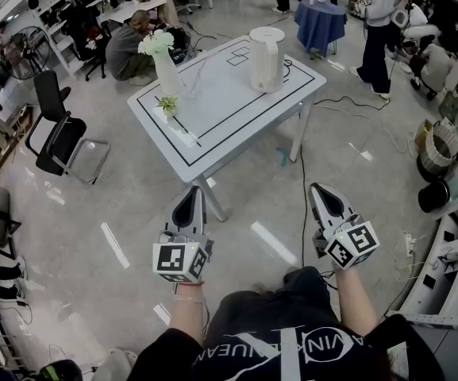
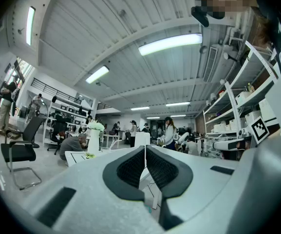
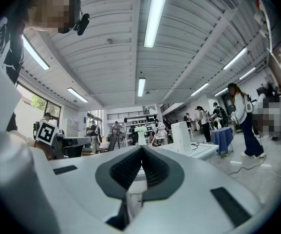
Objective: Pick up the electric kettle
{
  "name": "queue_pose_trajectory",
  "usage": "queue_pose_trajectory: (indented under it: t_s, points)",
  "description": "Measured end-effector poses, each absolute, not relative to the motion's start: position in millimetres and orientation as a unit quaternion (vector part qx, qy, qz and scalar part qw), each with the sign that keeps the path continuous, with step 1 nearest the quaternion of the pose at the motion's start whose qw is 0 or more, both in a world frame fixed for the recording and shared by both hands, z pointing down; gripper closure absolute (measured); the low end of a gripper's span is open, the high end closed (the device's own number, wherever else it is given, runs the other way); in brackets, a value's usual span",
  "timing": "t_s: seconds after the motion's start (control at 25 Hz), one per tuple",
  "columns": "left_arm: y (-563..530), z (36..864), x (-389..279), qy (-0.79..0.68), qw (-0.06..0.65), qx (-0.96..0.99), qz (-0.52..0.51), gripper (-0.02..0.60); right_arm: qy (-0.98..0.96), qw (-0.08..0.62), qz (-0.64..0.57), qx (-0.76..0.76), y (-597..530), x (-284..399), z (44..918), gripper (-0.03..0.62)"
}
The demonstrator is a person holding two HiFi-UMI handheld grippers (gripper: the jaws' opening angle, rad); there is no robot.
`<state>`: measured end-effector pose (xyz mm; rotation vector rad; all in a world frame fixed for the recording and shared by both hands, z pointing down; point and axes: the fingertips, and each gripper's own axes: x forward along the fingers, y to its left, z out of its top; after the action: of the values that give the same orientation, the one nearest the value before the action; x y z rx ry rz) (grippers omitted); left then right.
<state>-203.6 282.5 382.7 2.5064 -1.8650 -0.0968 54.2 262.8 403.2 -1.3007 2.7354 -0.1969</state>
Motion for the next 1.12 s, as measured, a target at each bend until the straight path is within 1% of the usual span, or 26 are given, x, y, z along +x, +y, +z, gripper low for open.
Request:
queue_pose_trajectory:
  t_s: [0.48, 0.76, 0.84, 0.88, 1.12]
  points:
    - [274.8, 390.0, -209.6, -0.585, 0.018, 0.81, -0.031, 0.568, 0.897, 0.045, -0.065, -0.435, 262.7, 46.3, 410.4, 0.595]
    - [268.2, 392.8, -209.7, -0.577, 0.024, 0.816, -0.037, 0.568, 0.899, 0.063, -0.066, -0.428, 266.5, 45.5, 405.9, 0.594]
    - [265.2, 392.4, -208.1, -0.575, 0.026, 0.817, -0.039, 0.568, 0.899, 0.064, -0.068, -0.428, 263.6, 46.5, 403.1, 0.505]
    - [263.0, 392.3, -207.3, -0.574, 0.027, 0.817, -0.04, 0.568, 0.899, 0.063, -0.068, -0.429, 261.2, 47.4, 402.2, 0.479]
    - [240.2, 401.6, -199.6, -0.57, 0.04, 0.82, -0.034, 0.568, 0.897, 0.068, -0.081, -0.429, 236.0, 59.8, 405.2, 0.439]
